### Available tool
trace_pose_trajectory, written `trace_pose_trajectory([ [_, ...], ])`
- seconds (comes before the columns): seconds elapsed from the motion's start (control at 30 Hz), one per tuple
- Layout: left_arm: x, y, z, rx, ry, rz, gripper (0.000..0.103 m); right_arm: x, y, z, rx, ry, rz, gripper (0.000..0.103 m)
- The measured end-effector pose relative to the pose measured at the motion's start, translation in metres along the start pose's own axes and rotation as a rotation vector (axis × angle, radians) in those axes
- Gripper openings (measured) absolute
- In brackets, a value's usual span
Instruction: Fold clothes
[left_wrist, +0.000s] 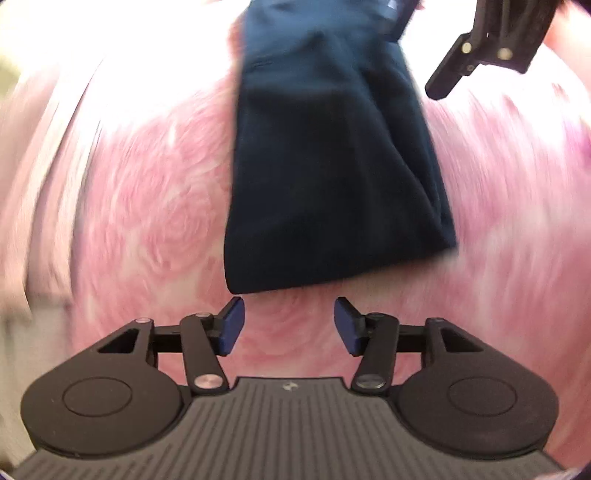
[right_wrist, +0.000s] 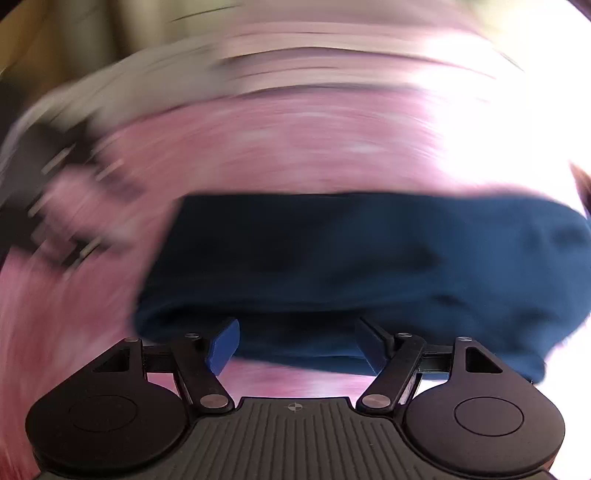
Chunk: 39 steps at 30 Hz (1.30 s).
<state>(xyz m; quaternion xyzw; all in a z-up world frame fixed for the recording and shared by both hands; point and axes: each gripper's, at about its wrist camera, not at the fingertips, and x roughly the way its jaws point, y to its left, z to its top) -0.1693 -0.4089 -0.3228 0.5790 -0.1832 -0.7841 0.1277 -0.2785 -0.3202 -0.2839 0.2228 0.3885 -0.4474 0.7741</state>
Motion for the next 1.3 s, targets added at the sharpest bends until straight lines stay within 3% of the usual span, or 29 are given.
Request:
trace_pose_trajectory([
  [0.1,0.011,-0.006,-0.004,0.129,-0.046,0.007,0.062,0.008,0.048,-0.007,-0.202,0.015,-0.006,0.073],
  [0.23,0.026,-0.013,-0.010,0.301,-0.106,0.015,0.063,0.021,0.092,-0.016,-0.413,0.011,-0.040,0.073],
  [0.33,0.037,-0.019,-0.014,0.430,-0.152,0.022,0.065,0.029,0.116,-0.014,-0.468,-0.017,0.002,0.073],
  [0.4,0.038,-0.016,-0.017,0.461,-0.170,0.025,0.064,0.035,0.132,-0.011,-0.497,-0.047,0.021,0.073],
  [0.53,0.034,-0.003,-0.023,0.473,-0.197,0.030,0.065,0.061,0.150,-0.007,-0.509,-0.022,-0.021,0.073],
  [0.63,0.031,-0.007,-0.033,0.577,-0.239,0.026,0.071,0.078,0.148,-0.003,-0.495,0.039,-0.107,0.073],
  [0.73,0.036,-0.014,-0.037,0.677,-0.281,0.036,0.072,0.077,0.133,-0.002,-0.444,0.067,-0.137,0.061],
  [0.8,0.044,-0.017,-0.033,0.714,-0.300,0.057,0.072,0.069,0.127,-0.001,-0.422,0.064,-0.114,0.039],
  [0.9,0.057,-0.020,-0.023,0.754,-0.325,0.098,0.071,0.052,0.111,0.008,-0.337,0.048,-0.072,0.034],
  [0.97,0.065,-0.017,-0.016,0.765,-0.316,0.104,0.049,0.041,0.107,0.013,-0.309,0.030,-0.059,0.034],
  [1.0,0.065,-0.014,-0.010,0.754,-0.303,0.092,0.025,0.036,0.105,0.015,-0.300,0.024,-0.054,0.034],
  [1.07,0.065,-0.008,0.000,0.730,-0.278,0.068,0.020,0.026,0.104,0.018,-0.307,0.009,-0.053,0.035],
  [1.13,0.062,0.000,0.010,0.692,-0.257,0.044,0.017,0.022,0.110,0.016,-0.345,-0.005,-0.066,0.043],
  [1.2,0.057,0.010,0.017,0.659,-0.245,0.017,0.017,0.021,0.117,0.011,-0.392,-0.016,-0.085,0.072],
  [1.3,0.049,0.021,0.026,0.618,-0.233,-0.013,0.016,0.025,0.129,0.003,-0.457,-0.030,-0.103,0.075],
])
